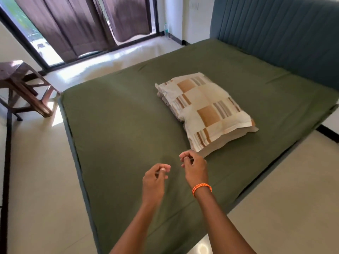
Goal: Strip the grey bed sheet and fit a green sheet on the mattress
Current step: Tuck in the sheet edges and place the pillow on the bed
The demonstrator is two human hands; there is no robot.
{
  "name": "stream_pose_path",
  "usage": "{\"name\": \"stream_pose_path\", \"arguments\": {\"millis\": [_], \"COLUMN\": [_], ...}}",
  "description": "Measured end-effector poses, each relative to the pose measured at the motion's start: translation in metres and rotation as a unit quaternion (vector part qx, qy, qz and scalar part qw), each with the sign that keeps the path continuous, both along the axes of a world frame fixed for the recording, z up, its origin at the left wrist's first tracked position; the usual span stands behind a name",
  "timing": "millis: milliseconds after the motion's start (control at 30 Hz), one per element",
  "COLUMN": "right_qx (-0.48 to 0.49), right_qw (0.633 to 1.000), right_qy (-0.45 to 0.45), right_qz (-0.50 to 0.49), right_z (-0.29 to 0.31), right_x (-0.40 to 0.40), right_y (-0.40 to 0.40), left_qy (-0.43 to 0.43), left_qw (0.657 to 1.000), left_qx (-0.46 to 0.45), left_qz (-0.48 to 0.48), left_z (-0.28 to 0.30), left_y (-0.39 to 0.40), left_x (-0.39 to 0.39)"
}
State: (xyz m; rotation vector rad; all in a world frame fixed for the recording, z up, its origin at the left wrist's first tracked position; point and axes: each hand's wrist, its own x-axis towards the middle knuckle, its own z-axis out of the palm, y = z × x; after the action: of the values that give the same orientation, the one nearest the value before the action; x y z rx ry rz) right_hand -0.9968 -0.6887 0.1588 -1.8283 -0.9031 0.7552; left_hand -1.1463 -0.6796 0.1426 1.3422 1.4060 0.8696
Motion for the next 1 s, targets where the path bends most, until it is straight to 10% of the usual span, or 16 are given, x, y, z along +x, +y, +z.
{"name": "stream_pose_path", "arguments": {"millis": [567,1000], "right_qx": [-0.002,-0.064], "right_qw": [0.998,0.997], "right_qy": [0.053,-0.012], "right_qz": [-0.024,-0.049], "right_z": [0.108,0.108], "right_x": [0.229,0.610], "right_y": [-0.118,-0.067], "left_qy": [-0.030,-0.023], "left_qw": [0.999,0.991], "left_qx": [-0.025,-0.049], "left_qz": [-0.022,-0.123], "left_z": [0.096,0.109], "left_y": [-0.101,-0.043], "left_x": [0.241,0.626]}}
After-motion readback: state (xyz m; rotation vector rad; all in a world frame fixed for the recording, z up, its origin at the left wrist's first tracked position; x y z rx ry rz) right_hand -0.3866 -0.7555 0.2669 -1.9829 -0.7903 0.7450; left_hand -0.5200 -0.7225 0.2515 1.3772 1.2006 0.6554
